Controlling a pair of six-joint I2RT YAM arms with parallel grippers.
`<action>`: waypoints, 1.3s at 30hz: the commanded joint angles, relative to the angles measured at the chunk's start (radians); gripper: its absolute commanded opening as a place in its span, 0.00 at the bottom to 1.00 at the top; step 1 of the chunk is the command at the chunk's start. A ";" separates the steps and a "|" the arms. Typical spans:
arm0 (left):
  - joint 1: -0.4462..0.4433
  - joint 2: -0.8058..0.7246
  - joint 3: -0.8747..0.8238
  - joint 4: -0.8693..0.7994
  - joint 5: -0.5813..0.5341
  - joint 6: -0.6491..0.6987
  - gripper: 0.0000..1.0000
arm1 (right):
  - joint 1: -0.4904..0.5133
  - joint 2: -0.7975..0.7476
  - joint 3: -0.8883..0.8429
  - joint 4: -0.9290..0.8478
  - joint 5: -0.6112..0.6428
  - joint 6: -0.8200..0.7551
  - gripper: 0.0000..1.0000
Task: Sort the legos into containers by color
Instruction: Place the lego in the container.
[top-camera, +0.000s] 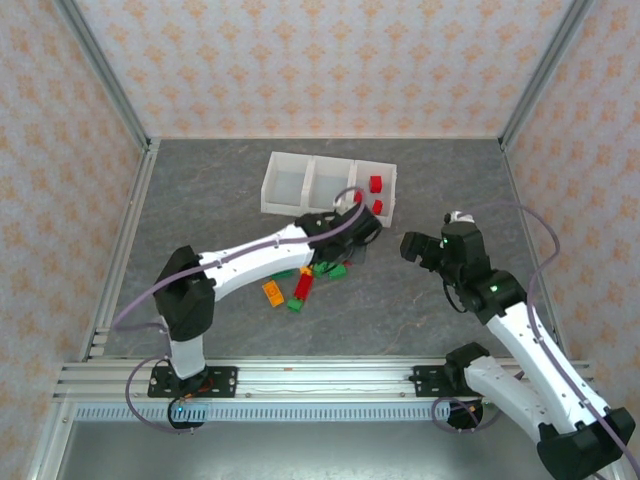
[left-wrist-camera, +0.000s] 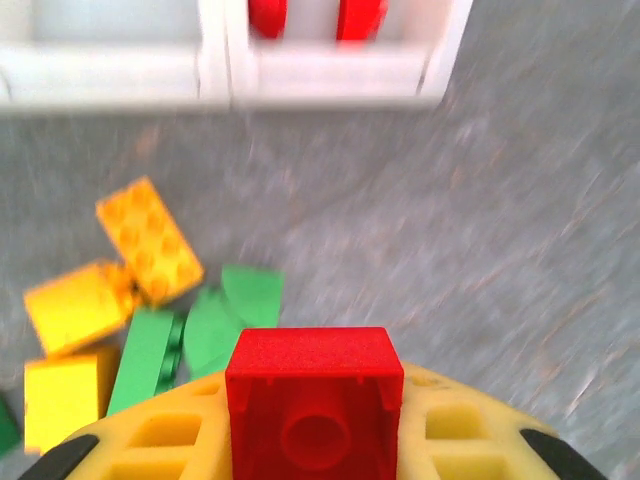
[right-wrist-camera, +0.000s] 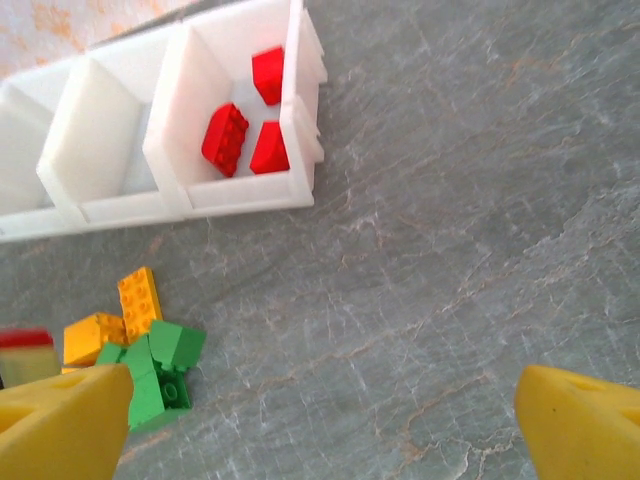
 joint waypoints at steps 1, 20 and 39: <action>0.058 0.134 0.171 -0.107 -0.055 0.109 0.22 | 0.001 -0.045 -0.020 -0.004 0.056 0.024 0.97; 0.201 0.559 0.714 0.073 0.020 0.203 0.29 | 0.001 -0.083 -0.025 -0.002 0.037 0.018 1.00; 0.205 0.659 0.712 0.341 0.014 0.181 0.38 | 0.002 -0.104 -0.033 0.010 0.004 0.006 1.00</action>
